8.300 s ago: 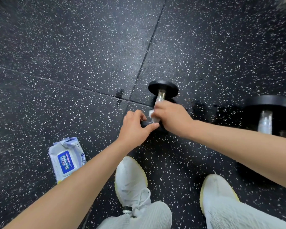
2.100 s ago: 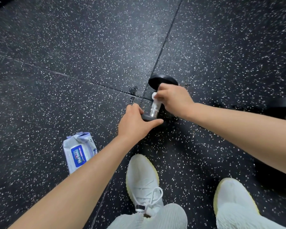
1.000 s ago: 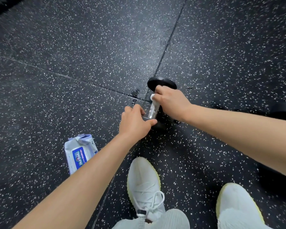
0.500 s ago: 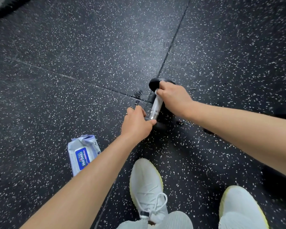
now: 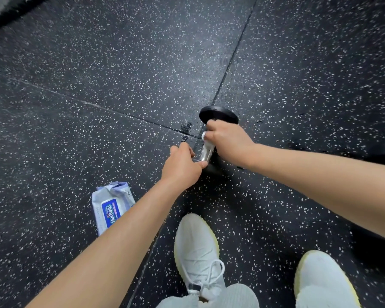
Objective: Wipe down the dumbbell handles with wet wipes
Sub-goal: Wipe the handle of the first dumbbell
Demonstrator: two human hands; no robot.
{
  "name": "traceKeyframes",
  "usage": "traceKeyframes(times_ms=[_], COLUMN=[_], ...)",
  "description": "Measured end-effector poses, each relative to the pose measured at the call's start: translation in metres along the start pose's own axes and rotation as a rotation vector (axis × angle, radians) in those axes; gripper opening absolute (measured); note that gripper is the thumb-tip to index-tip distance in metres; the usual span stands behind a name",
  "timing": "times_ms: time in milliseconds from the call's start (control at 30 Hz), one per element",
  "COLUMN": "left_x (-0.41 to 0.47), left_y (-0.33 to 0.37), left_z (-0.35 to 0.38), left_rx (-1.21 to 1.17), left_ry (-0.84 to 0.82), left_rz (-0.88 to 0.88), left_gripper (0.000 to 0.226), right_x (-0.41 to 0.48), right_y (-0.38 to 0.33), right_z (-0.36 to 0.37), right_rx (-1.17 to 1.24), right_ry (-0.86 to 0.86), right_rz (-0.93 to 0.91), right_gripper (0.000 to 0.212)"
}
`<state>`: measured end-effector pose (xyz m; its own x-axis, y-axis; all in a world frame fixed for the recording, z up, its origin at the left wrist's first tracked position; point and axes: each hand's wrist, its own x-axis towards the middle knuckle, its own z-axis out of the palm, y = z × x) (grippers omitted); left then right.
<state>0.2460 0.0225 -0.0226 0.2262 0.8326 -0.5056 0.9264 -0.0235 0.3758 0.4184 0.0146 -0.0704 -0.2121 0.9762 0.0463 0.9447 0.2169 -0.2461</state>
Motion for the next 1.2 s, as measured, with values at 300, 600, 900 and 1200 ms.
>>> traceKeyframes(times_ms=[300,600,900,1200], left_x=[0.001,0.003,0.004,0.001], left_y=[-0.004,-0.005,-0.006,-0.004], left_z=[-0.004,-0.005,-0.004,-0.006], left_rx=[-0.04,-0.014,0.108,0.124], left_ry=[-0.008,-0.015,0.031,0.039], left_rz=[0.018,0.007,0.032,0.008], left_gripper=[0.024,0.047,0.053,0.052], right_x=[0.003,-0.021,-0.011,0.015], right_y=[0.018,-0.002,-0.012,0.005], right_z=[-0.001,0.0,-0.002,-0.01], right_rx=[0.038,0.139,0.052,-0.005], right_ry=[0.051,-0.05,-0.028,0.035], right_rz=[0.015,-0.157,-0.036,0.161], right_gripper=[0.025,0.019,0.019,0.026])
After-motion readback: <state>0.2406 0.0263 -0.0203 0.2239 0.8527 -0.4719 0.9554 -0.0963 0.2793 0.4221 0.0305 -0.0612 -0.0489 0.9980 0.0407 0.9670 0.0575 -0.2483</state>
